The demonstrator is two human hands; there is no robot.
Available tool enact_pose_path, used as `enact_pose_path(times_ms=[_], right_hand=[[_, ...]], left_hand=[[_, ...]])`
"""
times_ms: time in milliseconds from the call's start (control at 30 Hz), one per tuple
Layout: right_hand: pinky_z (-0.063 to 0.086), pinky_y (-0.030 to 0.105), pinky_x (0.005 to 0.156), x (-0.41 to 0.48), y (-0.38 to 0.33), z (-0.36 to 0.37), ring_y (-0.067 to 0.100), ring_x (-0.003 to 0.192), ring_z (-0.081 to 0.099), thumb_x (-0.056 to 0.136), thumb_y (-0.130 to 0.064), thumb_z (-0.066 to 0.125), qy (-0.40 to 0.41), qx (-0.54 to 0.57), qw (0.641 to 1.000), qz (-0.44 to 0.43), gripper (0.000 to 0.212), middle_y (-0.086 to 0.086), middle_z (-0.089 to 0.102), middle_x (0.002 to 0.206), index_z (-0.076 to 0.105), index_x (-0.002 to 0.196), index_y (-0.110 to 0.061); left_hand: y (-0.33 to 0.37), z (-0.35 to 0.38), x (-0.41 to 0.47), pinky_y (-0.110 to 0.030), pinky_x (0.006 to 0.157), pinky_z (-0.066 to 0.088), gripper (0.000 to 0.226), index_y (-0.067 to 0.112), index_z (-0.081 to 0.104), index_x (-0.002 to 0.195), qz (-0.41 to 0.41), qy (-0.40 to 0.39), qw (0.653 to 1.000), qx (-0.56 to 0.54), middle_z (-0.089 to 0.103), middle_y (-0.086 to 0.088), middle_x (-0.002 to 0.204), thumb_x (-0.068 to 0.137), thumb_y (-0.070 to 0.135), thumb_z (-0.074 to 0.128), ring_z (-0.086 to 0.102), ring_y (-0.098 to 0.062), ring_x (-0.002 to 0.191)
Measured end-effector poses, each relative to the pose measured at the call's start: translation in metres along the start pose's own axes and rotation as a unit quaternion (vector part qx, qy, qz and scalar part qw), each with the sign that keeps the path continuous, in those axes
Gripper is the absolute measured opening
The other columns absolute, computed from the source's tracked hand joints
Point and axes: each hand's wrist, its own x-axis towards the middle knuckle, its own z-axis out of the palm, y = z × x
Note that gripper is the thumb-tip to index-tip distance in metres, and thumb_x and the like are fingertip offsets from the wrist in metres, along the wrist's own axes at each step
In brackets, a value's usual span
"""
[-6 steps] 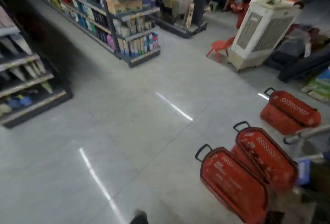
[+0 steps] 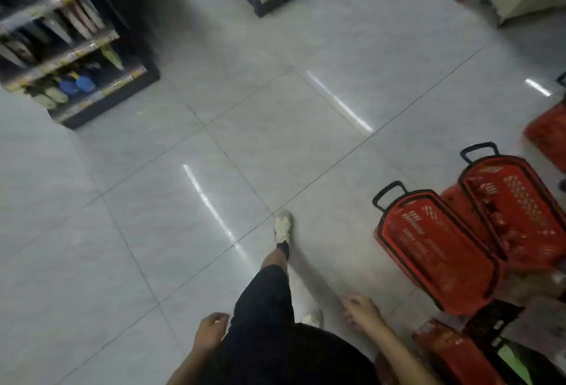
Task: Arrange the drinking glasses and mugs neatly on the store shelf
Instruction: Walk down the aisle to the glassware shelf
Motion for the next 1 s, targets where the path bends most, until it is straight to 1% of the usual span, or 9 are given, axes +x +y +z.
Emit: enact_pose_path(times_ms=[100,200,267,333,500,633,800,900,1000], right_hand=[[0.060,0.044,0.078,0.039,-0.056,-0.023,0.031,0.078,0.075,0.098,-0.020,0.056,-0.023,0.016,1.000,0.015,0.026,0.013,0.077,0.081,0.071,0.079,-0.010],[0.058,0.036,0.073,0.064,-0.129,-0.050,0.029,0.078,0.073,0.098,-0.019,0.057,-0.019,0.020,1.000,-0.003,0.020,0.009,0.075,0.082,0.069,0.084,-0.011],[0.056,0.032,0.069,0.082,-0.161,-0.072,0.028,0.078,0.073,0.096,-0.020,0.057,-0.003,0.022,1.000,0.009,0.019,0.008,0.074,0.081,0.068,0.083,-0.013],[0.057,0.041,0.076,0.100,-0.184,-0.093,0.031,0.080,0.073,0.092,-0.026,0.058,0.016,0.020,0.999,0.036,0.021,0.008,0.075,0.079,0.070,0.081,-0.014],[0.050,0.037,0.080,0.137,-0.244,-0.152,0.031,0.089,0.068,0.094,-0.021,0.060,0.071,0.056,0.992,0.086,0.017,0.010,0.075,0.092,0.074,0.087,-0.014],[0.040,0.035,0.065,0.165,-0.299,-0.199,0.025,0.066,0.055,0.090,-0.015,0.056,0.078,0.145,0.977,0.136,0.023,0.011,0.059,0.069,0.059,0.067,-0.013],[0.042,0.031,0.060,0.244,-0.380,-0.267,0.022,0.060,0.053,0.092,-0.014,0.055,0.062,0.163,0.972,0.159,0.018,0.008,0.058,0.069,0.059,0.075,-0.012],[0.053,0.041,0.072,0.314,-0.440,-0.325,0.030,0.076,0.064,0.084,-0.034,0.056,0.055,0.144,0.977,0.147,0.023,0.015,0.071,0.083,0.065,0.082,-0.013],[0.055,0.040,0.087,0.364,-0.538,-0.403,0.032,0.095,0.069,0.091,-0.033,0.057,0.050,0.081,0.991,0.097,0.020,0.010,0.073,0.099,0.069,0.094,-0.017]], left_hand=[[0.063,-0.024,0.021,-0.031,0.084,0.047,0.021,0.006,0.078,0.095,-0.062,-0.007,0.998,-0.031,0.074,-0.013,0.109,0.099,0.016,0.059,0.067,-0.028,0.104],[0.123,-0.049,0.057,-0.030,0.087,0.045,0.021,0.000,0.075,0.110,-0.081,-0.026,0.996,-0.034,0.071,-0.012,0.114,0.100,0.012,0.061,0.063,-0.024,0.103],[0.180,-0.070,0.091,-0.031,0.086,0.045,0.019,0.003,0.076,0.105,-0.088,-0.043,0.995,-0.034,0.071,-0.012,0.112,0.099,0.009,0.060,0.062,-0.025,0.099],[0.256,-0.092,0.125,-0.032,0.076,0.047,0.015,0.009,0.076,0.097,-0.091,-0.063,0.993,-0.030,0.074,-0.016,0.104,0.097,0.012,0.061,0.066,-0.030,0.090],[0.483,-0.141,0.209,-0.029,0.064,0.046,0.018,0.006,0.069,0.109,-0.021,-0.093,0.995,-0.017,0.070,-0.012,0.089,0.100,0.017,0.059,0.062,-0.024,0.075],[0.656,-0.166,0.271,-0.028,0.065,0.043,0.015,0.006,0.068,0.110,0.070,-0.110,0.991,0.003,0.067,-0.015,0.091,0.101,0.015,0.058,0.059,-0.024,0.073],[0.828,-0.189,0.338,-0.031,0.071,0.045,0.015,0.008,0.067,0.109,0.141,-0.117,0.983,0.010,0.068,-0.015,0.092,0.103,0.015,0.056,0.062,-0.026,0.080],[0.896,-0.205,0.374,-0.032,0.071,0.046,0.016,0.008,0.068,0.111,0.117,-0.103,0.988,0.006,0.069,-0.016,0.094,0.104,0.015,0.055,0.062,-0.027,0.082],[0.943,-0.228,0.399,-0.031,0.069,0.046,0.017,0.008,0.068,0.110,0.065,-0.073,0.995,-0.011,0.070,-0.014,0.092,0.104,0.016,0.055,0.063,-0.026,0.080]])
